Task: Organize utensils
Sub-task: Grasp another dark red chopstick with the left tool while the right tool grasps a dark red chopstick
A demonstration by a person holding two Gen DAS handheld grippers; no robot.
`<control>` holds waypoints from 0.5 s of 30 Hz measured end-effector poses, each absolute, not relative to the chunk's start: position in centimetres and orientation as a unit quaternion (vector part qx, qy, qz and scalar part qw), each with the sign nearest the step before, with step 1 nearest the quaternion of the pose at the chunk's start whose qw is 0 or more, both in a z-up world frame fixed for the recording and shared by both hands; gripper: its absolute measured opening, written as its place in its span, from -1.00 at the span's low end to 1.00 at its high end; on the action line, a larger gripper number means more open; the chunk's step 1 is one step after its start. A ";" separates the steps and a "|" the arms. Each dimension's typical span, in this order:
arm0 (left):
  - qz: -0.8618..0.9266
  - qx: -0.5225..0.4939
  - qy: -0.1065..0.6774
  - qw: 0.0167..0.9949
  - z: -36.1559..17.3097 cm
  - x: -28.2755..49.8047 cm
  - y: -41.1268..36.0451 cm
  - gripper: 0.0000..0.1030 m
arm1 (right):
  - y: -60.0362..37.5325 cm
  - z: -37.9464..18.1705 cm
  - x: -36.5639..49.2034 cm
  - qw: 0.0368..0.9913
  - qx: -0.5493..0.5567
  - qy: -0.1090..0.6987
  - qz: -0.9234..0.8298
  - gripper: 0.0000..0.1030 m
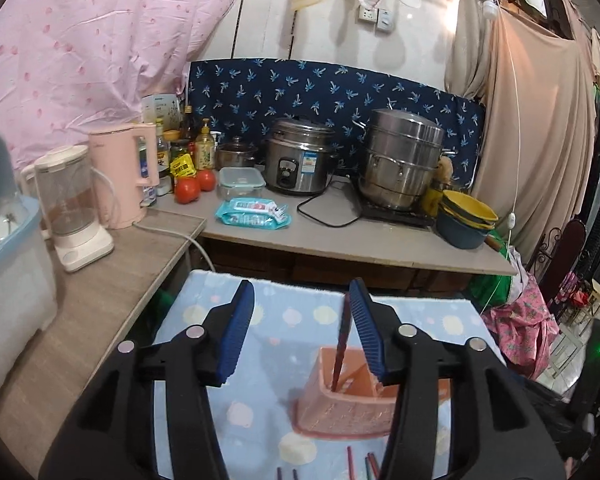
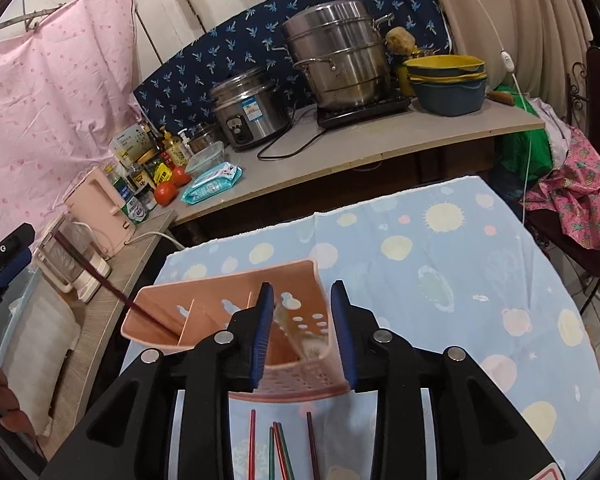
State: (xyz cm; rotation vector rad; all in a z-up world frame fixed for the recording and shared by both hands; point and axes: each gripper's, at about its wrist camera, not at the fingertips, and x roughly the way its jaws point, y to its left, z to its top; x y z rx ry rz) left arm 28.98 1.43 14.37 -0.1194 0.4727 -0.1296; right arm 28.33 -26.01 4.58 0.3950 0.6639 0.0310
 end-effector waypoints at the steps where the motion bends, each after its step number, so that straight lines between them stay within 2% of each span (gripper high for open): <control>1: -0.062 -0.059 0.237 0.968 14.2 28.6 1.6 -0.02 | -26.0 4.6 27.6 0.926 0.192 0.324 0.015 -0.36; 7: -0.058 -0.045 0.274 0.959 10.9 25.0 2.2 -0.01 | -25.7 3.5 22.5 0.926 0.175 0.334 0.005 -0.28; 15: -0.061 -0.040 0.359 0.930 3.6 18.5 3.0 0.00 | -24.9 -0.1 15.5 0.912 0.158 0.377 0.002 -0.27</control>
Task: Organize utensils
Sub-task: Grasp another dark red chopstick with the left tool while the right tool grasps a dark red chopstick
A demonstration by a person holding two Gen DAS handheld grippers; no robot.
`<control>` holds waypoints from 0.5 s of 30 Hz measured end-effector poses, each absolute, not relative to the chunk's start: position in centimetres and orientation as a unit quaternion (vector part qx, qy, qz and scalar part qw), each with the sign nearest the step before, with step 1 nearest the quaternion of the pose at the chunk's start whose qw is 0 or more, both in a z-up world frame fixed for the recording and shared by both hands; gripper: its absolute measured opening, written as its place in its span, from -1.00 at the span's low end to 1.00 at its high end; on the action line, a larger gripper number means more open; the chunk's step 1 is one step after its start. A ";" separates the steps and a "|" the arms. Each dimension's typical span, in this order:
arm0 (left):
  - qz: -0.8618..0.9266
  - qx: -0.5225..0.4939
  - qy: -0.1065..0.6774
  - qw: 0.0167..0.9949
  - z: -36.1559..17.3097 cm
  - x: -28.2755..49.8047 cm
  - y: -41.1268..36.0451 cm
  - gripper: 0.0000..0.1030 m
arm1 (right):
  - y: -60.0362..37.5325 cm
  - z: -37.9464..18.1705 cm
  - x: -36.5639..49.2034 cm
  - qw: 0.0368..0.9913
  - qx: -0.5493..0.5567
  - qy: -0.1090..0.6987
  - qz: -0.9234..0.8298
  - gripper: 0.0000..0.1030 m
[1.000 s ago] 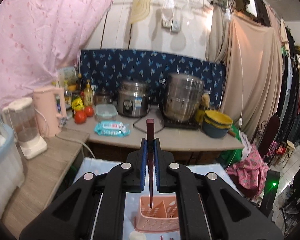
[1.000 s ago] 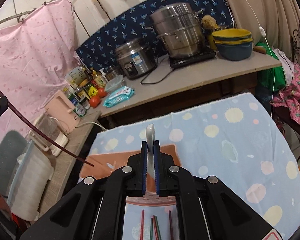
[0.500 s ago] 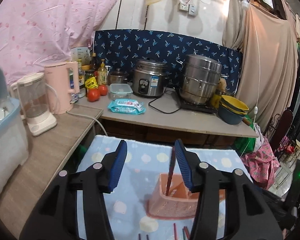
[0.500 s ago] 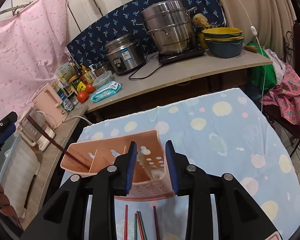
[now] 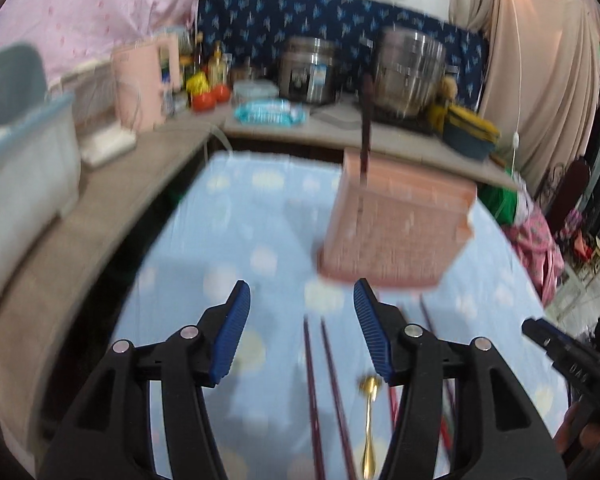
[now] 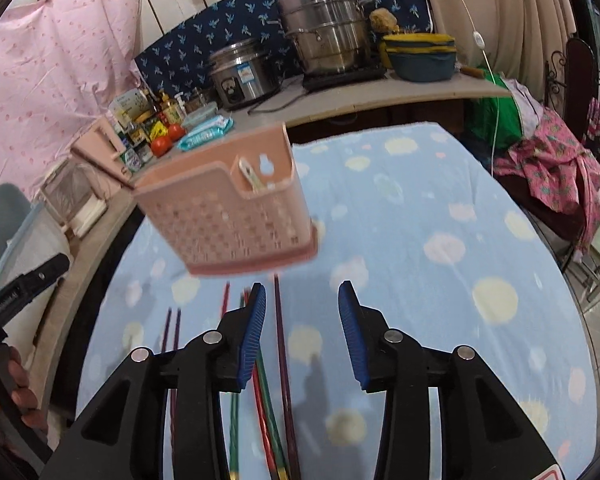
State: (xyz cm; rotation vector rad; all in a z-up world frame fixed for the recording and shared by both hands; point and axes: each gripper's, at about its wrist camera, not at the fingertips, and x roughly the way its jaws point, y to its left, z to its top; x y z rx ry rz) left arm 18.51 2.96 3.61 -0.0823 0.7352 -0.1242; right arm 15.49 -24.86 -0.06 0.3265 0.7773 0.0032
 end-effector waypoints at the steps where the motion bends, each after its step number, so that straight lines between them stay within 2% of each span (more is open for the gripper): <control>1: -0.061 -0.040 0.372 0.925 2.5 17.7 3.0 0.00 | -24.7 -0.5 14.7 0.911 0.153 0.383 0.000 -0.27; 8: -0.063 -0.037 0.432 0.899 -2.7 13.6 3.0 0.00 | -23.8 -3.9 10.4 0.896 0.137 0.421 0.002 -0.27; 15: -0.063 -0.038 0.460 0.885 -5.1 10.7 3.2 0.00 | -22.6 -6.2 8.5 0.884 0.136 0.446 0.012 -0.28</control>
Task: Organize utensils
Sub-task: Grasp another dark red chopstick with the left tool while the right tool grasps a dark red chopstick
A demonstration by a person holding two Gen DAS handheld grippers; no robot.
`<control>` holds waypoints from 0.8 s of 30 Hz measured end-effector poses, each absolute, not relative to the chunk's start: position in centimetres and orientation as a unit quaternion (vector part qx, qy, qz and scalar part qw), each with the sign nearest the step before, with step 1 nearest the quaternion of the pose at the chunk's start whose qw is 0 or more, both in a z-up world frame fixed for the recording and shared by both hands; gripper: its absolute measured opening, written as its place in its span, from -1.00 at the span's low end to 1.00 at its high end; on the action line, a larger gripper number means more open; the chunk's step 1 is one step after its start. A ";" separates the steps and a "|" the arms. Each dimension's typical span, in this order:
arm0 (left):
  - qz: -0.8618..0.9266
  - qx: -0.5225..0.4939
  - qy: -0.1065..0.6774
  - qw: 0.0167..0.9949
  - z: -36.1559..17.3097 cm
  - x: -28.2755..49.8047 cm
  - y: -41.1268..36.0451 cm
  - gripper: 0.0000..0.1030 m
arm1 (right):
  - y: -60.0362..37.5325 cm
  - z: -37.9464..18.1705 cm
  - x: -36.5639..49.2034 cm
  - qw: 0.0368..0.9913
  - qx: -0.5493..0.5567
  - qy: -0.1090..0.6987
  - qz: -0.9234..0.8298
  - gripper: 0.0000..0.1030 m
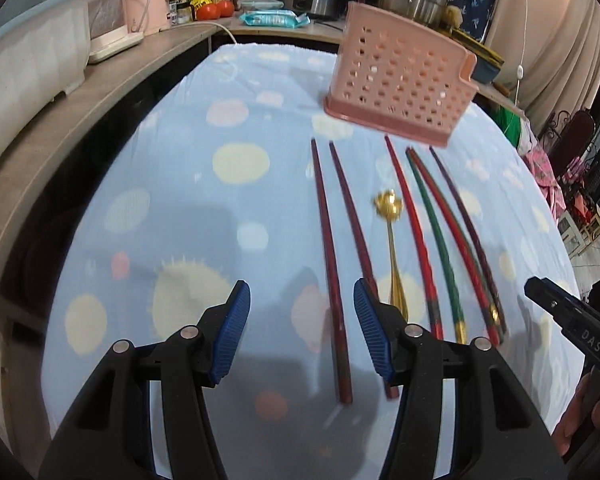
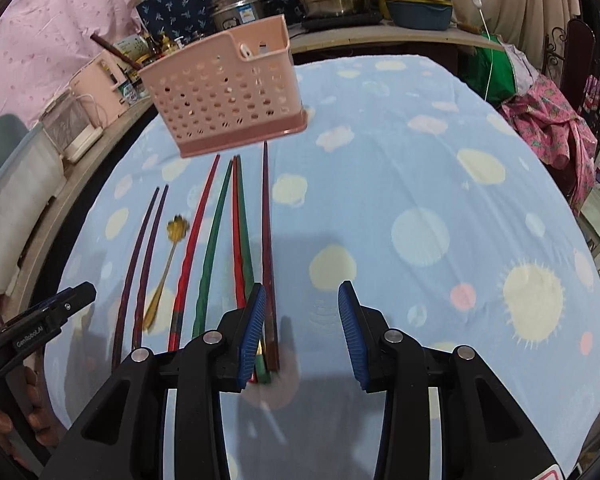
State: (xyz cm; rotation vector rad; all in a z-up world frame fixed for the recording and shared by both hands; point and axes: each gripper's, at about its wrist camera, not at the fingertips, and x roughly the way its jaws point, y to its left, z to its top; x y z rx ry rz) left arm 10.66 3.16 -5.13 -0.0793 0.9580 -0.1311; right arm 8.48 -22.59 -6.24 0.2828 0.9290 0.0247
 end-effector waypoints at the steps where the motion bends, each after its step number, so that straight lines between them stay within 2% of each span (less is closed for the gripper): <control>1: -0.064 -0.037 0.462 0.884 -5.2 10.4 3.1 0.00 | -22.4 -6.4 8.3 0.884 0.135 0.448 0.013 -0.28; 14: -0.074 -0.008 0.483 0.872 -7.8 8.9 1.8 -0.05 | -21.4 -7.4 7.1 0.878 0.128 0.461 0.020 -0.30; 20: -0.079 0.006 0.481 0.873 -8.0 8.7 1.6 -0.47 | -21.5 -7.5 7.6 0.876 0.130 0.464 0.020 -0.37; 24: -0.082 0.012 0.481 0.873 -8.0 8.7 1.5 -0.73 | -21.3 -7.7 8.3 0.876 0.127 0.464 0.023 -0.55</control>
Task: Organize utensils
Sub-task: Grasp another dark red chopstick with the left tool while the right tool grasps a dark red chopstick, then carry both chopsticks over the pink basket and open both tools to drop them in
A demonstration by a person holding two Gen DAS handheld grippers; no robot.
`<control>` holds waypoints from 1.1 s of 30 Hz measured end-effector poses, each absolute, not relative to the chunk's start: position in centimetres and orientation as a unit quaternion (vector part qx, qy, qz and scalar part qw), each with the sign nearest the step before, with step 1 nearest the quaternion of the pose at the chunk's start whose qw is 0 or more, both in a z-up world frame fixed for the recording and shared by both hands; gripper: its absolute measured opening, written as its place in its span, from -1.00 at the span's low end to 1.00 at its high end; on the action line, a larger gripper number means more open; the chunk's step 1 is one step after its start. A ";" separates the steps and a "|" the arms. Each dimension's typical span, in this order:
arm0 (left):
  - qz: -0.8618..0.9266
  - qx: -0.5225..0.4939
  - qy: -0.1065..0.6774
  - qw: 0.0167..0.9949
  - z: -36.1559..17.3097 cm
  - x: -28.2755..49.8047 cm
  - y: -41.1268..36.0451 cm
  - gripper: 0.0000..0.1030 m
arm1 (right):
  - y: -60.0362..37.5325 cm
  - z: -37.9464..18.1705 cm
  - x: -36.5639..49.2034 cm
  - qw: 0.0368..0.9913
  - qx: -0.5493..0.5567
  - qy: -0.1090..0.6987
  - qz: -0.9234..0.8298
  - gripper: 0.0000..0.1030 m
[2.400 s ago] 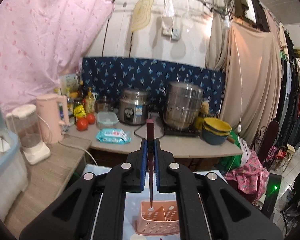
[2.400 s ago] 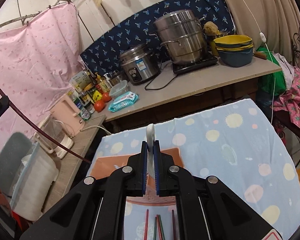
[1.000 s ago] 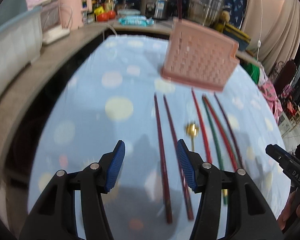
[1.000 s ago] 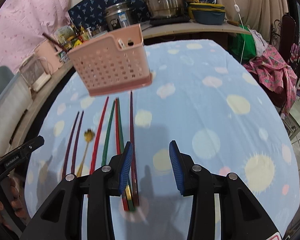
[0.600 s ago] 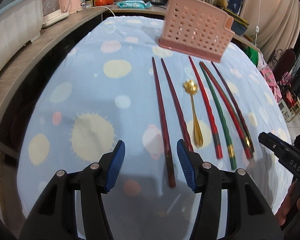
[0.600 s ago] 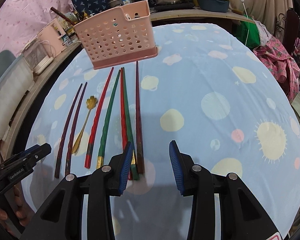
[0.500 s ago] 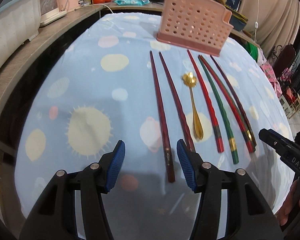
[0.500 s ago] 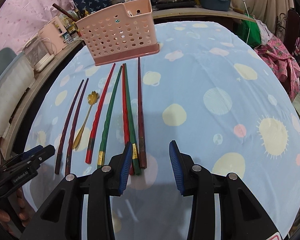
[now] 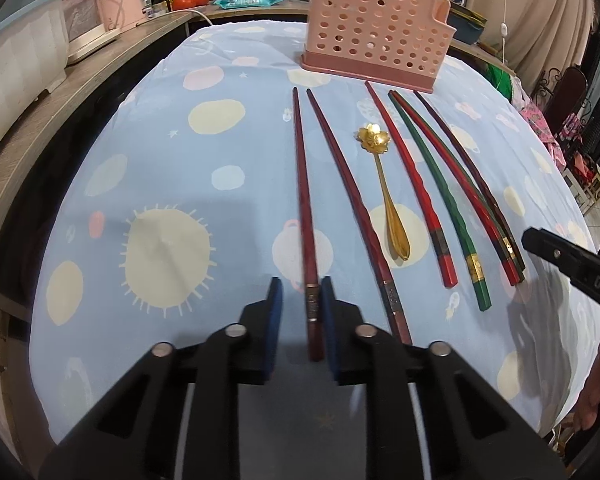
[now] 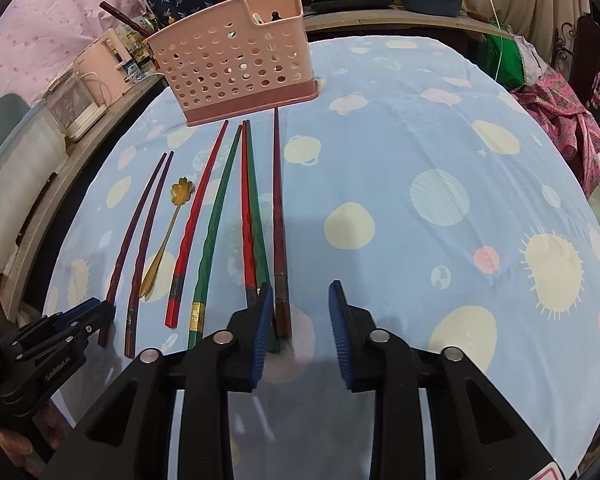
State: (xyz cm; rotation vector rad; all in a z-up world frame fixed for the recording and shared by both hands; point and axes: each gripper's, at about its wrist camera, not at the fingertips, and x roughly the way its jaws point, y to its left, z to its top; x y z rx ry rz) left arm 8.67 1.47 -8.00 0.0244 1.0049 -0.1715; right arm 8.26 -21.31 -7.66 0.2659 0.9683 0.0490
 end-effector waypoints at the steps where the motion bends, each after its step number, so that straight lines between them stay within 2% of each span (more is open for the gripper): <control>1: -0.083 0.012 0.481 0.873 -8.0 8.7 1.4 -0.75 | -21.2 -7.7 8.5 0.876 0.126 0.464 0.024 -0.59; 16: -0.082 0.009 0.481 0.873 -8.2 8.6 1.5 -0.76 | -20.7 -9.1 9.4 0.872 0.118 0.474 0.033 -0.84; 29: -0.085 -0.006 0.480 0.873 -8.2 8.6 1.8 -0.77 | -20.7 -9.1 8.7 0.874 0.114 0.471 0.033 -0.85; 33: -0.086 -0.018 0.486 0.870 -8.0 8.6 2.3 -0.86 | -20.9 -8.9 8.2 0.874 0.117 0.471 0.032 -0.85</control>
